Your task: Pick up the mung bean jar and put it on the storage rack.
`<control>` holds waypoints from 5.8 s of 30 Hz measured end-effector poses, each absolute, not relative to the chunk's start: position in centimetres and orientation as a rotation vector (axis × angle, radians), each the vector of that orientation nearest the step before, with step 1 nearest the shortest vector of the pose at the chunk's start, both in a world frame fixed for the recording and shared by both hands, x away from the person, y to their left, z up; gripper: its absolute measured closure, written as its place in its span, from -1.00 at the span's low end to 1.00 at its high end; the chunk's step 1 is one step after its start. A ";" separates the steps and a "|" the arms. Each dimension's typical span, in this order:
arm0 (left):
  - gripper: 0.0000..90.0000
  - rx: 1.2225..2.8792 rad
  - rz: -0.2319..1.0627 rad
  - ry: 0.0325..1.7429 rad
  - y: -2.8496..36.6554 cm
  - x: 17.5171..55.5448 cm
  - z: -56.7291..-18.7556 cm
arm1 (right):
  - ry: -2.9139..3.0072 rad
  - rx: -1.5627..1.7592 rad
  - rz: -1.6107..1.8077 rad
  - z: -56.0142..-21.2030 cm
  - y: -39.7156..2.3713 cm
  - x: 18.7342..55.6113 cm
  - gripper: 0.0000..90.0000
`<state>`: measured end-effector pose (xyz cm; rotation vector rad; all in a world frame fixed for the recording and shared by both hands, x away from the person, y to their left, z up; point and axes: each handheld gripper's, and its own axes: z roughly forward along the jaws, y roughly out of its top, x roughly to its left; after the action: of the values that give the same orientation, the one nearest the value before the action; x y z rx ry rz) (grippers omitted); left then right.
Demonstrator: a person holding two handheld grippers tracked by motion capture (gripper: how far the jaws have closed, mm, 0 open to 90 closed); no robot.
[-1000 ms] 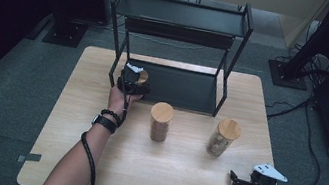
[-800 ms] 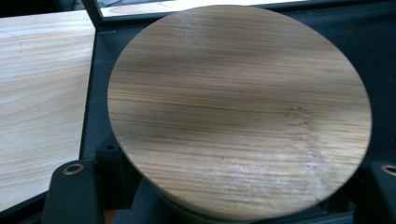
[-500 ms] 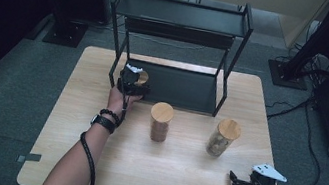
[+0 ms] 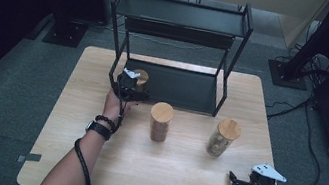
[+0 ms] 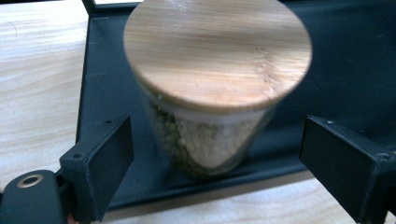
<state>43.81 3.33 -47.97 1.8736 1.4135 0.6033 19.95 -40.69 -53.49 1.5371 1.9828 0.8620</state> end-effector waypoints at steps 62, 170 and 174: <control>-0.94 1.919 0.603 1.432 7.8 36.3 -52.6 | 1.956 1.533 0.836 -53.5 -40.6 19.8 -0.97; -0.89 1.947 0.612 1.413 13.2 28.9 -52.7 | 1.928 1.533 0.812 -53.5 -40.5 19.7 -0.97; -0.89 1.939 0.614 1.420 13.5 28.7 -52.7 | 1.928 1.534 0.813 -53.5 -40.5 19.8 -0.97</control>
<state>28.70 13.45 -52.72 1.9394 1.4198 0.6137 19.75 -40.48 -53.47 1.5345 1.9284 0.8126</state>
